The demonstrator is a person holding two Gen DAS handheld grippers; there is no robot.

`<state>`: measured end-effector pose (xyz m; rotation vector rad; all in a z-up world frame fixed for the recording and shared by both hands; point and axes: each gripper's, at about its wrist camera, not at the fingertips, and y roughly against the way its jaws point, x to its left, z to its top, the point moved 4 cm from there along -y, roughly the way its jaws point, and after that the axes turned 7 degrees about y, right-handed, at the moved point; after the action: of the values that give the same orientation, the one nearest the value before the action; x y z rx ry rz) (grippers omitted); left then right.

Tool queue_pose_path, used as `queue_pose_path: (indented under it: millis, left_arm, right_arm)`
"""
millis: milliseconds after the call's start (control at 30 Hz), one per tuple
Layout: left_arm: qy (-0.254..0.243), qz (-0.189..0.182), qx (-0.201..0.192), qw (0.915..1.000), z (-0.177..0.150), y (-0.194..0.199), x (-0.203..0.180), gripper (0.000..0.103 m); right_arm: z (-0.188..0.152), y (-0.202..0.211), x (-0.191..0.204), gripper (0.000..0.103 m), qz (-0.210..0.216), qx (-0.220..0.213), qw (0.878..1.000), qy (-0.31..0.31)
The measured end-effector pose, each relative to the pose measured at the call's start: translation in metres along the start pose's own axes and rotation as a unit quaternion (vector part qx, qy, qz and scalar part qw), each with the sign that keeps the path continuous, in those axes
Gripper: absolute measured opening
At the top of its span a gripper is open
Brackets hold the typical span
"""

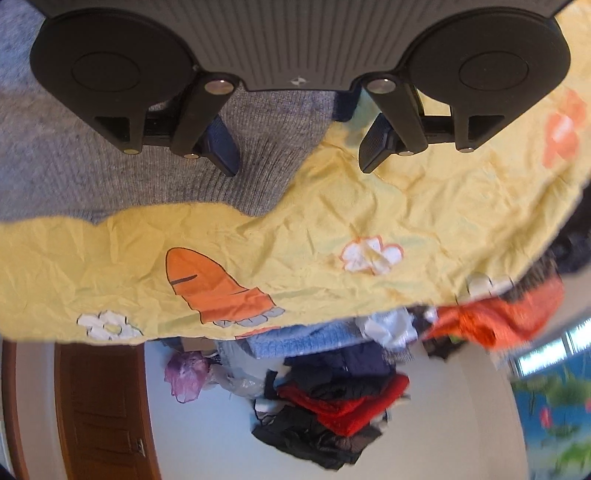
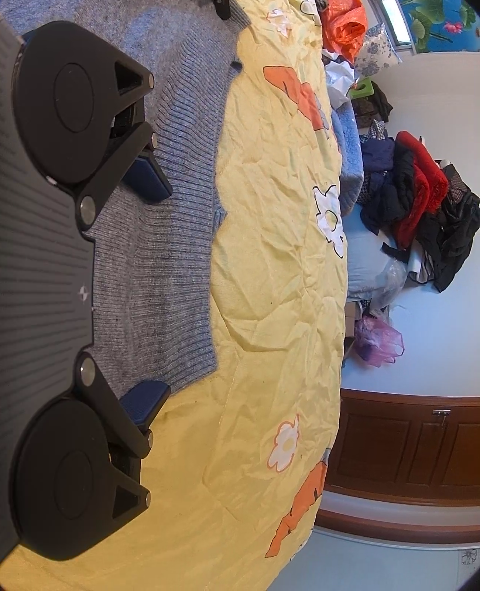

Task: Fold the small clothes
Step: 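Open both grippers and hold them above the folded ribbed edge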

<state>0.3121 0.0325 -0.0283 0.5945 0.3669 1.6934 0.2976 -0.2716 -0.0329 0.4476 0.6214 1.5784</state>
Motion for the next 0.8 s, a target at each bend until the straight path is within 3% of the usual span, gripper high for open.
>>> queue_pose_path:
  millis: [167,333,800]
  left_arm:
    - [-0.068,0.047,-0.024,0.9963,-0.003,0.007,-0.018,0.072]
    - [-0.029,0.020,-0.012,0.9993,-0.001,0.004,-0.005,0.072]
    - [-0.025,0.015,-0.009,0.9995,-0.001,0.002,-0.006,0.072]
  right_arm:
    - [0.000,0.001,0.002,0.101,-0.010,0.000,1.000,0.005]
    - [0.000,0.001,0.001,0.101,-0.010,0.000,1.000,0.003]
    - [0.001,-0.001,0.000,0.101,-0.005,0.001,1.000,-0.002]
